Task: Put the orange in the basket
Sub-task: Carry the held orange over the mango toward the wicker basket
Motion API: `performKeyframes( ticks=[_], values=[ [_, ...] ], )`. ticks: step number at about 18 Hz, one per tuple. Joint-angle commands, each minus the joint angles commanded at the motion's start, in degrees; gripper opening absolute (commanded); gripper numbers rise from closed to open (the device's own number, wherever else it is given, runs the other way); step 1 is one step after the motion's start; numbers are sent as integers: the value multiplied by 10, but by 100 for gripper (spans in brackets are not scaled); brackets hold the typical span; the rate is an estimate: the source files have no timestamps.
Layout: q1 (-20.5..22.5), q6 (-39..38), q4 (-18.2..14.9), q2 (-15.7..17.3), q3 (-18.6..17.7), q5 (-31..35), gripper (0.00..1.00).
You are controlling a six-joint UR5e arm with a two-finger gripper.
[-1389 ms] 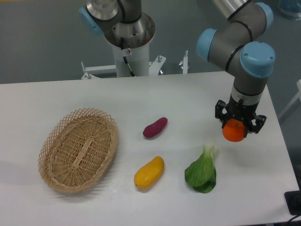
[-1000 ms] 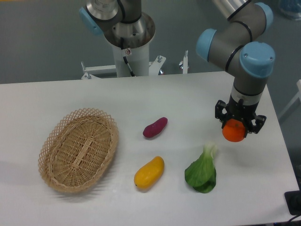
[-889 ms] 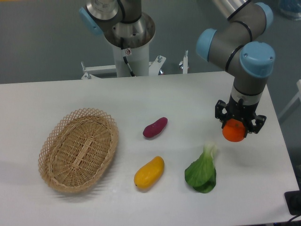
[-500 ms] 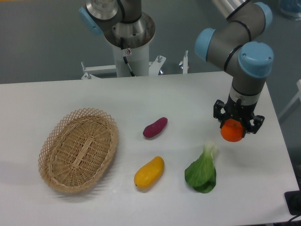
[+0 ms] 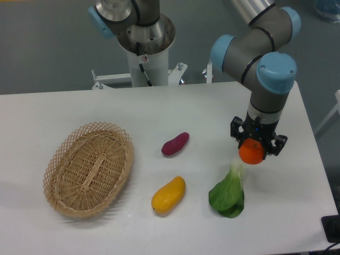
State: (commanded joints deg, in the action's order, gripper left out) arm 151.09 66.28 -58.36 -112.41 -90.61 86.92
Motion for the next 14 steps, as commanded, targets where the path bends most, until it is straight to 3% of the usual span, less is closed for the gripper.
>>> performKeyframes(
  ticks=[9, 14],
  values=[
    [-64, -90, 18, -2, -11, -3, 60],
    [-125, -150, 26, -2, -18, -4, 60]
  ],
)
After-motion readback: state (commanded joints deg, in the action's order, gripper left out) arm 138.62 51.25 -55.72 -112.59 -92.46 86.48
